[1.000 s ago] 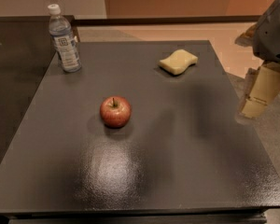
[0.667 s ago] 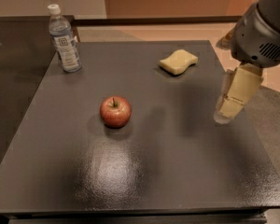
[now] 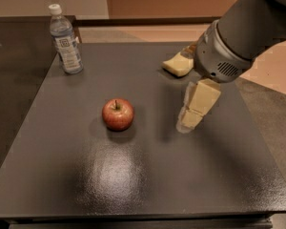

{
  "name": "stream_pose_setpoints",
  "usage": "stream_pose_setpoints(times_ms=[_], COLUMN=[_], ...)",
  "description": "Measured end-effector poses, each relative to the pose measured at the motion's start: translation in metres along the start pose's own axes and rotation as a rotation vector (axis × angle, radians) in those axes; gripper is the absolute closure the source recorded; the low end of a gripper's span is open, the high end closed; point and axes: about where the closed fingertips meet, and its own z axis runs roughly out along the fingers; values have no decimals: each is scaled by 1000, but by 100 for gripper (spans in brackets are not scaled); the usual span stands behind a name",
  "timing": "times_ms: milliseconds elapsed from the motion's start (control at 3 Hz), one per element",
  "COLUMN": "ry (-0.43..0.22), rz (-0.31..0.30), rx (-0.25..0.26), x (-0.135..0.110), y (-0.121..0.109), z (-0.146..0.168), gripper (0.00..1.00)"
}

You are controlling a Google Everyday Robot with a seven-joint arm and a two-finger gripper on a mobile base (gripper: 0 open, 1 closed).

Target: Move apple near blue plastic bottle

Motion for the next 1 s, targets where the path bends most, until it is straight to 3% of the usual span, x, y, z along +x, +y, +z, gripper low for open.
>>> stream_pose_setpoints(times_ms=[333,1000], ry=[-69,-129], rz=[-44,-107], rx=[-32,-122], x=[-27,-73], y=[4,15], z=[31,89], gripper=[0,0])
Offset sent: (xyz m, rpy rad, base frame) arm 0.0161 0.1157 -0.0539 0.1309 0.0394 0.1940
